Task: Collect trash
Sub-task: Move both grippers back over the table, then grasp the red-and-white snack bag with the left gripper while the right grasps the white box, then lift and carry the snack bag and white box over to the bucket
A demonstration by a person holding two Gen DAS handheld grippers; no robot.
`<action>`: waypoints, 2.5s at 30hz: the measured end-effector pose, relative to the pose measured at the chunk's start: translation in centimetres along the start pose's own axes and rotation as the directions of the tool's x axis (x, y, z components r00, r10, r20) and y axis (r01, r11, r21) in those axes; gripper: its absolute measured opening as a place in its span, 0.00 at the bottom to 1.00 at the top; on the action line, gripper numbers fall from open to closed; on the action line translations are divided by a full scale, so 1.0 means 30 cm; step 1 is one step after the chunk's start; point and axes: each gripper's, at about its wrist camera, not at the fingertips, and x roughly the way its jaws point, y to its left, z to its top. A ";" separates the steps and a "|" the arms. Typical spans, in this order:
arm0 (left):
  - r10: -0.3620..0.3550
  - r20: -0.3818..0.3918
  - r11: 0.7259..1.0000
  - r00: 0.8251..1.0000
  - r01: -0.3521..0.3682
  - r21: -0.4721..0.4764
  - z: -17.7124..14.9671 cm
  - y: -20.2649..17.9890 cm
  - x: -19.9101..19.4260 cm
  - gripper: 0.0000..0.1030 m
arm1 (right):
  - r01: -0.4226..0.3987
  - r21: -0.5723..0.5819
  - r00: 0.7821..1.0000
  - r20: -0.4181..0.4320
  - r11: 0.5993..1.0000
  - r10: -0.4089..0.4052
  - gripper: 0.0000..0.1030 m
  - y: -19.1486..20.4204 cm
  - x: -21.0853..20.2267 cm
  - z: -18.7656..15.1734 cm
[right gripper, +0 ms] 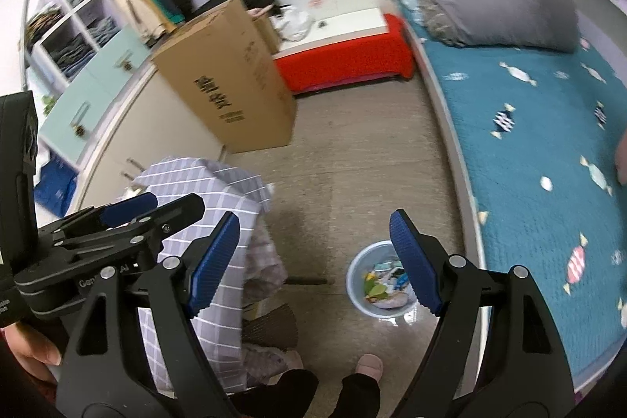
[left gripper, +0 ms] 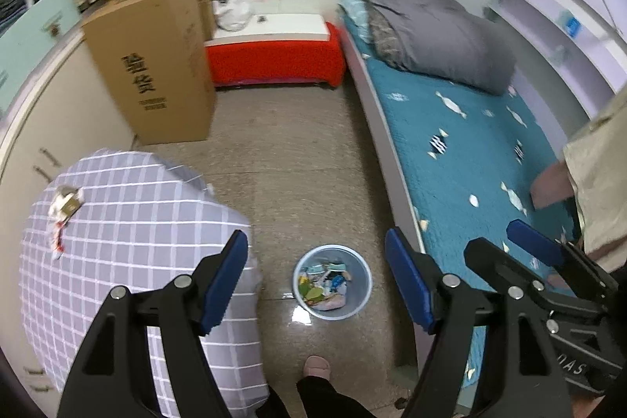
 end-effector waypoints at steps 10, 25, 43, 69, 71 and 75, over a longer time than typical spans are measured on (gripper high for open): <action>0.142 0.009 0.973 0.990 -0.138 -0.186 -0.036 0.325 -0.120 0.70 | -0.144 -0.135 0.988 -0.072 0.980 0.135 0.76 0.323 0.140 0.026; 0.200 -0.046 0.911 0.979 -0.203 -0.360 -0.090 0.989 -0.112 0.69 | -0.193 -0.237 0.974 -0.163 0.952 0.157 0.77 0.847 0.436 0.025; 0.101 -0.248 0.916 0.964 -0.187 -0.354 -0.188 1.539 0.269 0.69 | -0.114 -0.287 0.956 -0.293 0.951 0.026 0.78 1.226 0.919 -0.056; 0.094 -0.204 0.877 0.975 -0.178 -0.447 -0.187 1.795 0.285 0.22 | -0.170 -0.474 0.947 -0.321 0.864 0.010 0.86 1.516 1.240 -0.112; 0.101 -0.207 0.877 0.973 -0.185 -0.443 -0.188 1.798 0.290 0.22 | -0.150 -0.472 0.944 -0.329 0.869 -0.016 0.84 1.514 1.270 -0.120; 0.107 -0.203 0.887 0.973 -0.186 -0.422 -0.174 1.780 0.287 0.22 | -0.123 -0.458 0.944 -0.329 0.880 -0.039 0.72 1.493 1.262 -0.112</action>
